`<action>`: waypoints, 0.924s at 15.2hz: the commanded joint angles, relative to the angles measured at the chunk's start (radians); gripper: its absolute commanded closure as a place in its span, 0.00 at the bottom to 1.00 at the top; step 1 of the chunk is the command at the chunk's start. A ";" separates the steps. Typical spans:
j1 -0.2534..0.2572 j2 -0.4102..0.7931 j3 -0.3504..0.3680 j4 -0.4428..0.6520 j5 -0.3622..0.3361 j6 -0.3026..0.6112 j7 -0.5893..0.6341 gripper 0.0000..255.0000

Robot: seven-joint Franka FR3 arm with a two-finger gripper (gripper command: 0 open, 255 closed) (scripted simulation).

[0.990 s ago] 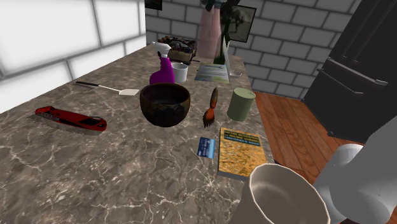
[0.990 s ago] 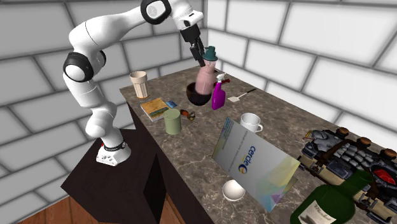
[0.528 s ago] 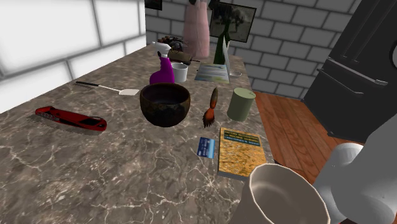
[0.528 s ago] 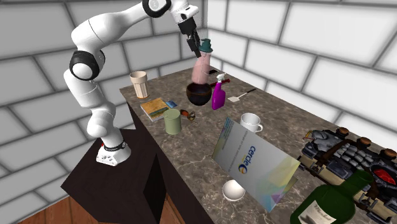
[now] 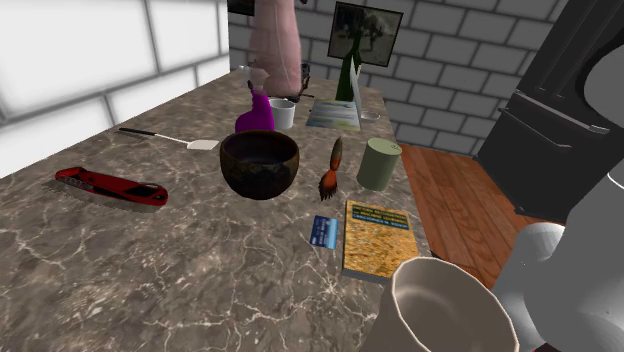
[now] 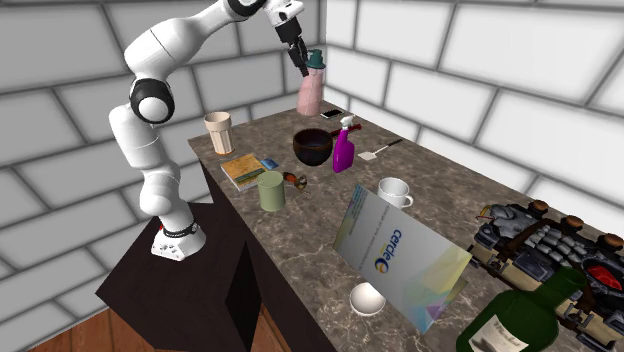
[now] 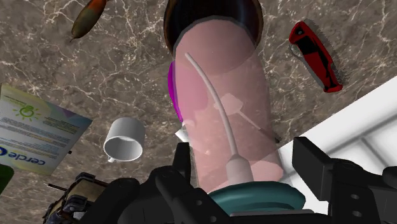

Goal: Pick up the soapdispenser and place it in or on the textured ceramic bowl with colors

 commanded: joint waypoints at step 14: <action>0.005 -0.129 -0.002 -0.354 0.021 0.224 0.052 1.00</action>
